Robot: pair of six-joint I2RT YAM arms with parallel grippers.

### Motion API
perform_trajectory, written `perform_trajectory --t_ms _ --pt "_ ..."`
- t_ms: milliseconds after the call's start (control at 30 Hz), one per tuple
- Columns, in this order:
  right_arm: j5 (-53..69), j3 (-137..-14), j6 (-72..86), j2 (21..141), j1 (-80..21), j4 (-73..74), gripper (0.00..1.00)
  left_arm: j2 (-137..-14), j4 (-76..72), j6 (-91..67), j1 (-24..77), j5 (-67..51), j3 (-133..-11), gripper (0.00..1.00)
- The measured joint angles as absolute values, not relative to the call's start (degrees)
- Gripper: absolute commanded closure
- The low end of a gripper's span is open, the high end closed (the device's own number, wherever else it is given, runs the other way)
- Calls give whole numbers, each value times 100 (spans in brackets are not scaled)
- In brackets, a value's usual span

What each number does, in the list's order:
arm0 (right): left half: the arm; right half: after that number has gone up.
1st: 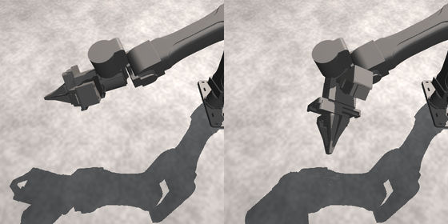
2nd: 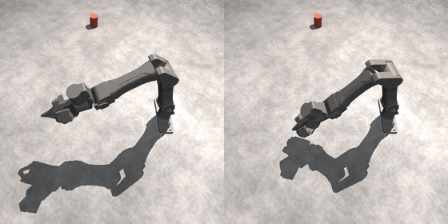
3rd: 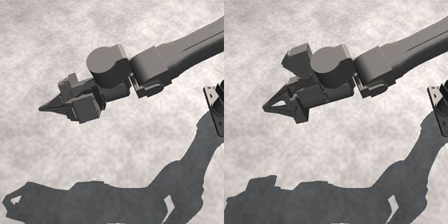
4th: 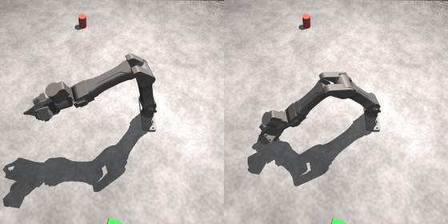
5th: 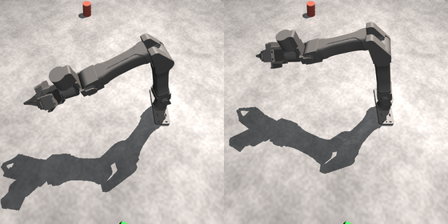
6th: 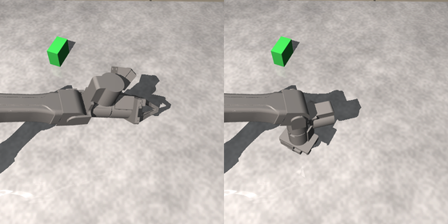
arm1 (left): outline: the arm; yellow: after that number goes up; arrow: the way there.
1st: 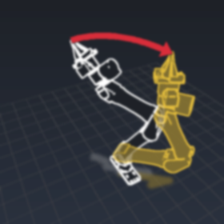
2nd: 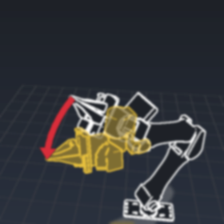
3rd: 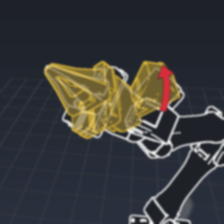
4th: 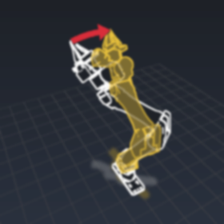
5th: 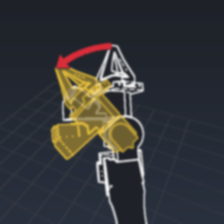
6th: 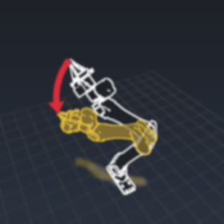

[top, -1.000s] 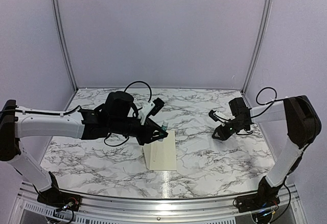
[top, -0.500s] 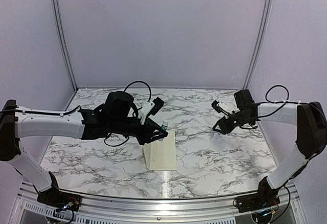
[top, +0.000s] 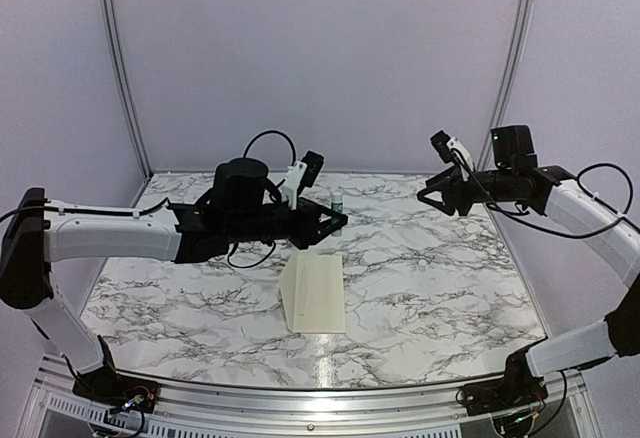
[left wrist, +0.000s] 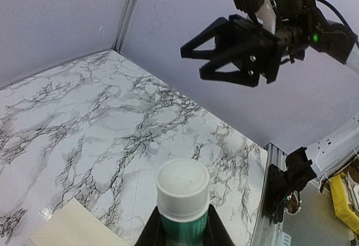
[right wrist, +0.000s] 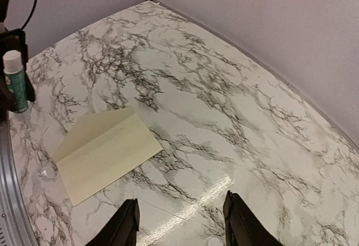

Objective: Place the letter into the envelope and seal it

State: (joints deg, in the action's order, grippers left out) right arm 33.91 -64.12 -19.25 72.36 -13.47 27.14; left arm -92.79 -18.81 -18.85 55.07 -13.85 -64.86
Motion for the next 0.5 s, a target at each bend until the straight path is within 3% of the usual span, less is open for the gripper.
perform_trajectory --t_ms 500 --pt "3813 -7500 -1850 7730 -3439 3081 55 -9662 -4523 -2873 5546 -768 -6320 98"
